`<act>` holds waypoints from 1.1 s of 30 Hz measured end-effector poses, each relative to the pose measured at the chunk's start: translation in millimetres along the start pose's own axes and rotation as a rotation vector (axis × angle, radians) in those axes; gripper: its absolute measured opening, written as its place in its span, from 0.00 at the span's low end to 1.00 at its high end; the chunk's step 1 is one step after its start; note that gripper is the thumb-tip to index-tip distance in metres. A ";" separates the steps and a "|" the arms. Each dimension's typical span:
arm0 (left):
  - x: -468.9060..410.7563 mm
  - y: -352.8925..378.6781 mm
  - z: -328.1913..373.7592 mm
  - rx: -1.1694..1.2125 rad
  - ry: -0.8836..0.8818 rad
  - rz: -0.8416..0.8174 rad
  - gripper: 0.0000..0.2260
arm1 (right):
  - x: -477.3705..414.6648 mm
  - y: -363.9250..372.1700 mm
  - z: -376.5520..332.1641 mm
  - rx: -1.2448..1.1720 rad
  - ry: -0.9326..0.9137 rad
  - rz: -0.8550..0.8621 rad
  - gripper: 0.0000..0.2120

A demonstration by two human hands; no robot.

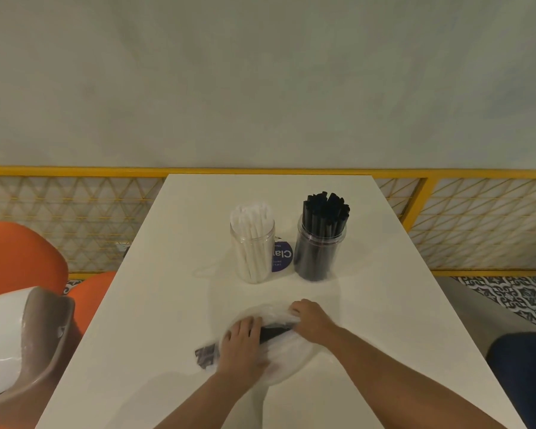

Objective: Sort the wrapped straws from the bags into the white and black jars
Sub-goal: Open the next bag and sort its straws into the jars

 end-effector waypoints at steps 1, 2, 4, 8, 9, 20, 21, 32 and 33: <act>-0.5 -1.4 -0.8 0.011 -0.002 0.020 0.37 | -0.8 -4.0 2.8 -0.079 0.018 0.037 0.11; -0.7 -3.0 -1.3 0.012 0.000 0.035 0.36 | -1.0 -7.3 6.0 -0.167 0.045 0.062 0.09; -2.9 -5.3 -1.8 0.003 0.012 0.054 0.33 | 0.1 -11.6 11.3 -0.355 0.104 0.077 0.10; -9.7 -10.5 -3.9 0.028 0.048 0.061 0.25 | 1.6 -16.7 9.4 -0.598 0.158 0.073 0.13; -11.0 -11.1 -4.6 0.046 0.055 0.058 0.23 | 1.1 -18.4 7.5 -0.616 0.149 0.081 0.13; -13.7 -20.9 -7.2 0.095 0.045 0.049 0.14 | 5.4 -20.0 20.3 -0.820 0.323 0.212 0.09; -14.1 -23.5 -7.8 0.088 0.045 0.061 0.14 | 5.0 -17.8 22.5 -0.893 0.376 0.216 0.10; -7.6 -70.3 -38.2 0.759 -0.021 0.298 0.05 | 0.5 -30.3 27.0 -0.938 0.478 0.236 0.06; -9.0 -72.9 -40.8 0.854 -0.054 0.295 0.05 | 0.5 -33.5 27.4 -0.890 0.458 0.271 0.07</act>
Point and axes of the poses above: each hand's wrist, its own x-axis away from the middle knuckle, its own y-axis out of the palm, z = x × y, the point moved 8 cm from there along -x, towards the middle knuckle, and after that the axes turned 10 degrees about -x, right-handed, at the moved point
